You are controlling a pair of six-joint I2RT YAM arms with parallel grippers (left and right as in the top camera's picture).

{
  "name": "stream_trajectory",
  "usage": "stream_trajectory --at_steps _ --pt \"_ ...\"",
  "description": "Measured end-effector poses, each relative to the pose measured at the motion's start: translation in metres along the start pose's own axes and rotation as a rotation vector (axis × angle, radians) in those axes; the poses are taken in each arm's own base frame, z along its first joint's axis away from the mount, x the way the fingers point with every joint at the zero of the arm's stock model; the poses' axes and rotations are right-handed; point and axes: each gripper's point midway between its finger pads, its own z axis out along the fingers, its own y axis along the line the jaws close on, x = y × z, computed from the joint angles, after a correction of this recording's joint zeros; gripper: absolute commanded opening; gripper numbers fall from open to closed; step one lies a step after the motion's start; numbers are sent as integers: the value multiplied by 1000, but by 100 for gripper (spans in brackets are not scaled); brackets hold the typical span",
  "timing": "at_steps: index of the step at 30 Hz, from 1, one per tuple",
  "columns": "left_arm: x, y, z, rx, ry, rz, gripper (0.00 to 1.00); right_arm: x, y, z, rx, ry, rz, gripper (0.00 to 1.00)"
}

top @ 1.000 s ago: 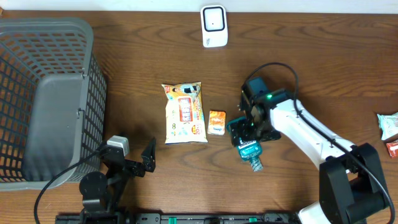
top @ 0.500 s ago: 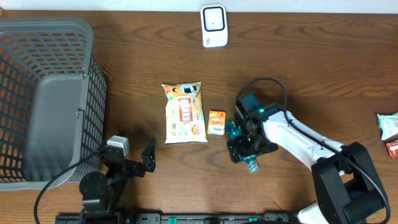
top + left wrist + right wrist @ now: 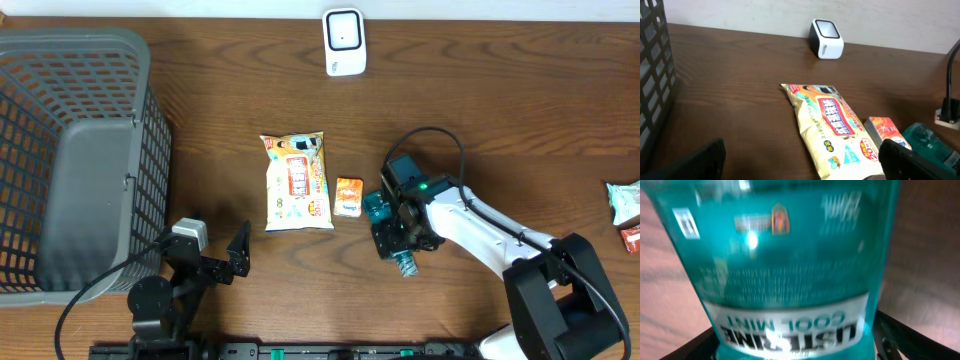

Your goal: Scan the item barcode

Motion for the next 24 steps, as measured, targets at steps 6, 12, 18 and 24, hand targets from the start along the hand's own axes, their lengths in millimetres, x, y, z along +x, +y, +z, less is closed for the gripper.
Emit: stream_trajectory --at_steps 6,12,18,24 --pt "0 0 0 0 0 0 98 -14 0 1 -1 -76 -3 66" --pt "0 0 0 0 0 0 98 -15 2 -2 -15 -90 3 38" --pt "0 0 0 0 0 0 98 -13 7 -5 -40 -78 12 36" --pt "0 0 0 0 0 0 98 30 8 -14 -63 157 53 33"
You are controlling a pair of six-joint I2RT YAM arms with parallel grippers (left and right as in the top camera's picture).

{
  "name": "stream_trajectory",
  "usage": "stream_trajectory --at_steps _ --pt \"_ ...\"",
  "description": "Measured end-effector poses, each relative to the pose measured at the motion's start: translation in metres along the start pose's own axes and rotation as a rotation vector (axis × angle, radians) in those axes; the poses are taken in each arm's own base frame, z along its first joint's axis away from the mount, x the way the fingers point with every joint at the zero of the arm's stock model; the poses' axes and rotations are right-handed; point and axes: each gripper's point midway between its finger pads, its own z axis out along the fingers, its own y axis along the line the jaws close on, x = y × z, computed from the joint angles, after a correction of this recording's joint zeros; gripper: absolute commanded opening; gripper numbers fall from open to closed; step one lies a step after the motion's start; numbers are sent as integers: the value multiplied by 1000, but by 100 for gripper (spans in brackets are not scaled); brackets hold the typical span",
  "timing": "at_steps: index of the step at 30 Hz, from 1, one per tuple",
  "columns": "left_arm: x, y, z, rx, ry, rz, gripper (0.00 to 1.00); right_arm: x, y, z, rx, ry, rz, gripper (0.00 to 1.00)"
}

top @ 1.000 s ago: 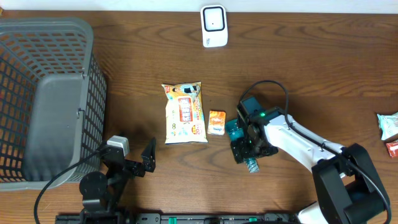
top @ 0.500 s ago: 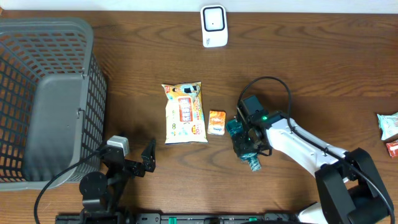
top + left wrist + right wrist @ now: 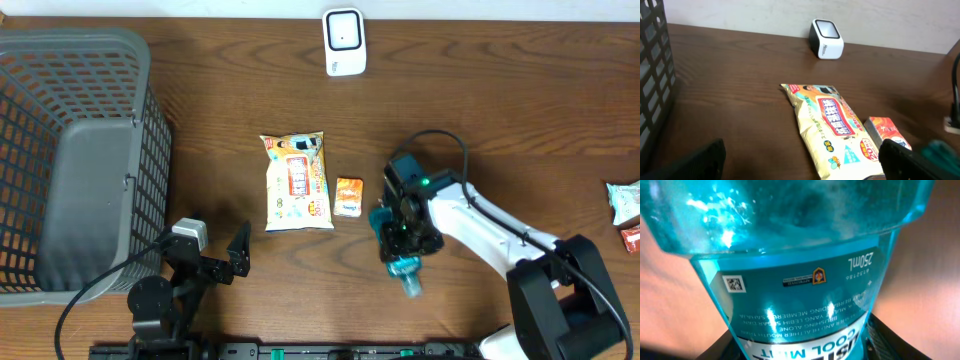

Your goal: Scan the item barcode

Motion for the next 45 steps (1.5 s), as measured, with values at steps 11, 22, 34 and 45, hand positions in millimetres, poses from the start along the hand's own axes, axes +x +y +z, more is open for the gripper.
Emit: stream_trajectory --at_steps 11,22,34,45 --pt "0 0 0 0 0 0 98 22 5 -78 -40 174 16 58" --pt "0 0 0 0 0 0 98 10 7 -86 -55 128 -15 94" --pt "0 0 0 0 0 0 98 44 2 -156 -41 -171 61 99" --pt "0 0 0 0 0 0 98 65 -23 -144 -94 -563 251 89"
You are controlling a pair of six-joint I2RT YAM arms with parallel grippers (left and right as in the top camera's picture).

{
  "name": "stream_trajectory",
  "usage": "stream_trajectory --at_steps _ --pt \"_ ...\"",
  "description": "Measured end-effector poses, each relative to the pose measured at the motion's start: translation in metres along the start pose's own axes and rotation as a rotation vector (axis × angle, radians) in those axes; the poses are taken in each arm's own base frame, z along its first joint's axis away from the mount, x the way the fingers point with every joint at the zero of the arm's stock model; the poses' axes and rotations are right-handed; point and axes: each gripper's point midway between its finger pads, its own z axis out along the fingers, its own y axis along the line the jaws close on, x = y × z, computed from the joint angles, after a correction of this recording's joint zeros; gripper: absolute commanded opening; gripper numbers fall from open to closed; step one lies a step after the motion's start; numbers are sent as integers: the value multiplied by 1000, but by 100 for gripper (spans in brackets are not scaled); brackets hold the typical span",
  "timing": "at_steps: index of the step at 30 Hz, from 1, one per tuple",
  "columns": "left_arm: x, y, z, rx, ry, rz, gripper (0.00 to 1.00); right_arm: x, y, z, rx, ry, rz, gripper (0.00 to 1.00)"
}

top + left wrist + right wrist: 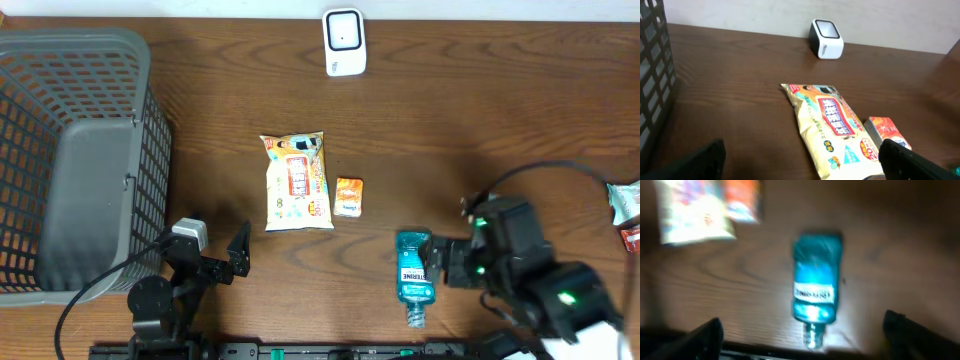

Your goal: Scan the item barcode

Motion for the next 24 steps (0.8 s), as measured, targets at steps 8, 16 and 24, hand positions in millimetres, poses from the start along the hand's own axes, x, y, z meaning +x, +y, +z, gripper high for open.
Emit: stream_trajectory --at_steps 8,16,24 --pt "0 0 0 0 0 0 98 47 -13 75 40 236 160 99" --pt "0 0 0 0 0 0 98 69 -4 102 131 369 174 99" --pt "0 0 0 0 0 0 98 84 -2 129 227 419 109 99"
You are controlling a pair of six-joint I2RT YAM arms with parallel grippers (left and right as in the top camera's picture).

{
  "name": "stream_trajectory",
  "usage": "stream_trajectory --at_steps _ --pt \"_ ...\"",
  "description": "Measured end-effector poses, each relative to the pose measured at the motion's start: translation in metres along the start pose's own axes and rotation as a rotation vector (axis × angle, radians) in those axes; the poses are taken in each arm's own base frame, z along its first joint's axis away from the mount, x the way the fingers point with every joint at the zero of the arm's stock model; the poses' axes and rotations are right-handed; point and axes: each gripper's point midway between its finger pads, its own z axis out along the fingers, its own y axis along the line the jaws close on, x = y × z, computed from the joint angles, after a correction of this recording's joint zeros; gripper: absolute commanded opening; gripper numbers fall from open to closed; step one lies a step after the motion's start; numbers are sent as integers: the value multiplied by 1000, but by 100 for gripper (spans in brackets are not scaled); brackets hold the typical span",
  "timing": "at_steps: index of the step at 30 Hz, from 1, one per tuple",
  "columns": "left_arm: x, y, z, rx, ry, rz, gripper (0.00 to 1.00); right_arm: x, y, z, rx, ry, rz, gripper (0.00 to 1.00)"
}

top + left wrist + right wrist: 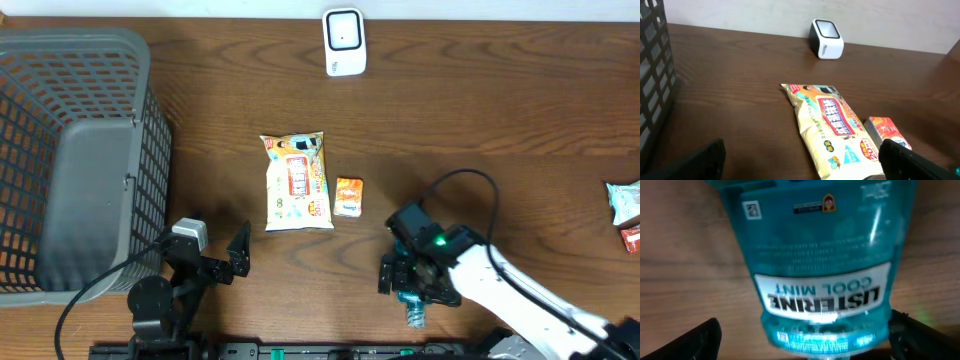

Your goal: Scan the item barcode

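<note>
A teal Listerine mouthwash bottle (412, 305) lies on the wooden table near the front edge, cap toward the front. In the right wrist view the bottle (815, 255) fills the frame, label upside down. My right gripper (405, 275) hangs over it, open, with its fingers (690, 340) spread to either side and bare wood between them and the bottle. The white barcode scanner (343, 42) stands at the back middle and also shows in the left wrist view (826, 38). My left gripper (215, 265) rests open at the front left, nothing between its fingers.
A yellow wet-wipes packet (295, 180) and a small orange box (348, 196) lie mid-table, left of the bottle. A grey mesh basket (70, 150) fills the left side. Two small packets (625, 205) sit at the right edge.
My right gripper was off to the right of the bottle and higher; now it is down over the bottle with its fingers on either side. The bottle lies where it was. The left arm is unchanged.
First my right gripper had the bottle between its fingers beside the orange box. Then the bottle was nearer the front, tilted. Later it lay bare on the table with the gripper away to the right. Now the open gripper is back over it.
</note>
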Motion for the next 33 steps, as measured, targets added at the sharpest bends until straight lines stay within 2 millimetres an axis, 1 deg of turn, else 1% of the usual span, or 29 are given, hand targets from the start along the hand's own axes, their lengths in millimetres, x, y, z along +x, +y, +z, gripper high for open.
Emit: stream_trajectory --at_steps 8,9,12,13,19,21,24,26,28,29,33 --pt "0 0 0 0 0 0 98 5 -7 23 85 78 38 99" --pt "0 0 0 0 0 0 98 6 -6 23 82 81 41 96" --pt "0 0 0 0 0 0 98 6 -2 24 64 87 46 79" --pt "0 0 0 0 0 0 98 5 0 24 57 86 51 76" --pt "0 0 0 0 0 0 98 -1 5 25 37 62 71 73" --pt "0 0 0 0 0 0 98 -4 8 24 26 48 77 70" --pt "0 0 0 0 0 0 98 -16 19 22 -21 -3 78 67" --pt "0 0 0 0 0 0 98 -31 32 18 -75 -61 74 64" --pt "0 0 0 0 0 0 98 -46 43 14 -126 -110 79 64" --pt "0 0 0 0 0 0 98 -51 44 13 -139 -121 88 66" --pt "0 0 0 0 0 0 98 -57 41 12 -152 -119 112 66"
